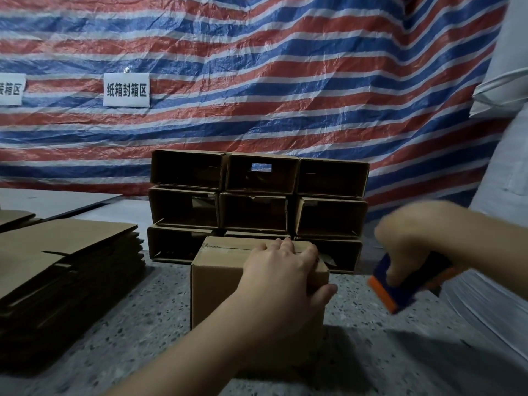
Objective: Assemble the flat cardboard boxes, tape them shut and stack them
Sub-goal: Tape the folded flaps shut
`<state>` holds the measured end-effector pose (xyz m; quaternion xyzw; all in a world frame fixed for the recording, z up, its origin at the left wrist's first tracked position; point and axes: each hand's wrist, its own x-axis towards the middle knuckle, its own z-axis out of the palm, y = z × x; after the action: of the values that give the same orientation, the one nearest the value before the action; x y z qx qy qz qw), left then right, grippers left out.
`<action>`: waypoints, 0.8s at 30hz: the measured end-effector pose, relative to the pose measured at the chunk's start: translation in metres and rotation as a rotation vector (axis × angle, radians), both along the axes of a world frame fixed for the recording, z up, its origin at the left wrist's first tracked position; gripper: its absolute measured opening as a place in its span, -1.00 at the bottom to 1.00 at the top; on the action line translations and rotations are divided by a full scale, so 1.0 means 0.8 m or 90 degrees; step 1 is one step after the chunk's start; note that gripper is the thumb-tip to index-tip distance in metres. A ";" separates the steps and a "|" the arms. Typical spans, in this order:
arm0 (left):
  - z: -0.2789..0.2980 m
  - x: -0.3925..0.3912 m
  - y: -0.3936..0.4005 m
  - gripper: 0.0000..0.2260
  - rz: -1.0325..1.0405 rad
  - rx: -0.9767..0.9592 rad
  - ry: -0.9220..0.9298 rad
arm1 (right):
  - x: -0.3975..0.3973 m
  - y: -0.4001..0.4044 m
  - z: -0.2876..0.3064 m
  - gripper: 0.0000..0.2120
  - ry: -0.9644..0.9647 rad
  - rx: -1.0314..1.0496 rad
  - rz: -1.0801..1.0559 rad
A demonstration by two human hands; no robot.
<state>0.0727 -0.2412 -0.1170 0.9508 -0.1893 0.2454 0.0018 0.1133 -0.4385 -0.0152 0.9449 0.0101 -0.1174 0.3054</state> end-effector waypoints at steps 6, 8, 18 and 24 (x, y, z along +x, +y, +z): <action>0.000 -0.001 -0.003 -0.37 0.009 -0.010 -0.002 | 0.013 -0.042 -0.108 -0.50 -0.298 0.215 0.077; 0.001 -0.001 -0.003 -0.38 0.008 -0.008 -0.005 | 0.012 -0.038 -0.139 -0.51 -0.332 0.281 0.073; 0.001 -0.002 -0.004 -0.35 0.007 -0.007 0.003 | -0.005 -0.014 -0.210 -0.48 -0.311 0.349 0.003; 0.003 -0.004 -0.003 -0.36 0.009 -0.007 0.002 | -0.011 0.002 -0.146 -0.15 -0.452 0.645 -0.016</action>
<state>0.0696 -0.2440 -0.1147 0.9524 -0.1813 0.2450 0.0056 0.1043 -0.4368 -0.1322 0.9539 -0.0487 0.2200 -0.1980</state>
